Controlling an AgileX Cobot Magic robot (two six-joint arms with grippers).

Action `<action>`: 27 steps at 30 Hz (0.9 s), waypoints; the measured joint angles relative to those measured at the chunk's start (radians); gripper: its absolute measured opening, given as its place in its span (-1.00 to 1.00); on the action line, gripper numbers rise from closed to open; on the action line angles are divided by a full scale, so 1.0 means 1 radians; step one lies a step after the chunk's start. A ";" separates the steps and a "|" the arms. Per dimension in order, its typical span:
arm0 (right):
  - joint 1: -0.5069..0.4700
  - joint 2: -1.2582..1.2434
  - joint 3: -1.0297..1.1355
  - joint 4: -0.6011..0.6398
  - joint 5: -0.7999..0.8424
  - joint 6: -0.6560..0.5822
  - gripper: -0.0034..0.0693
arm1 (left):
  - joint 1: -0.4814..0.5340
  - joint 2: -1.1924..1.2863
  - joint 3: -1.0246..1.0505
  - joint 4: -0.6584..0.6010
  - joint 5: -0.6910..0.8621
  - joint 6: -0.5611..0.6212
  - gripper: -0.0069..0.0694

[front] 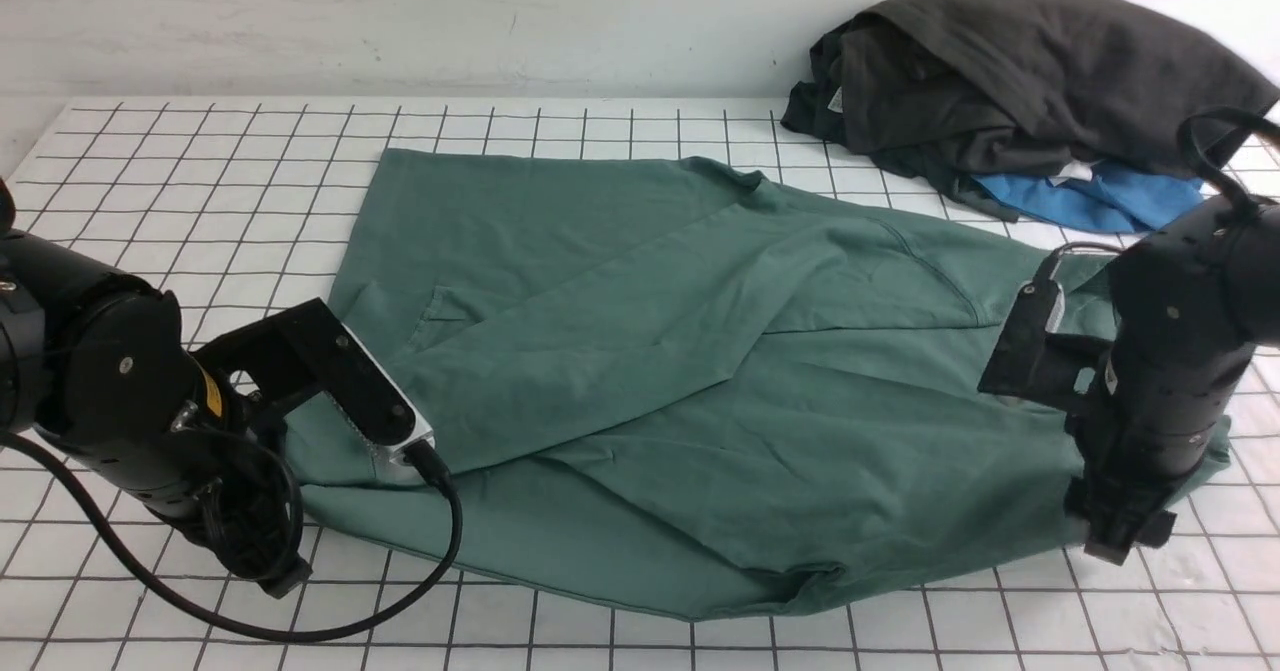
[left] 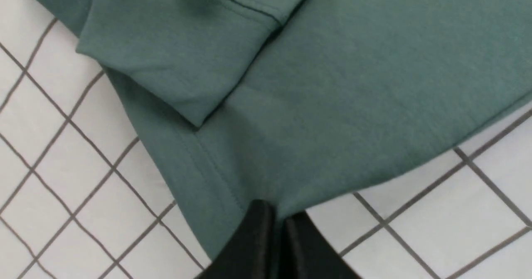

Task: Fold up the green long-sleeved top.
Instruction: Use both arms simultaneously to clamp the lower edge of the clothing fabric, then use both arms to drag the lower edge of the fabric forward and fold it over the upper edge

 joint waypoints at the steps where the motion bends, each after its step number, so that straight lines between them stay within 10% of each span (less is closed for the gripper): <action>1: -0.013 0.009 0.000 0.002 -0.021 0.000 0.27 | 0.000 0.000 0.000 0.000 0.001 -0.001 -0.83; 13: -0.052 0.043 -0.011 0.037 -0.057 0.040 -0.86 | 0.000 0.000 -0.025 -0.018 0.037 -0.030 -0.83; 27: -0.053 -0.121 -0.009 -0.014 -0.055 0.163 -0.94 | 0.013 0.000 -0.195 0.056 0.018 -0.312 -0.83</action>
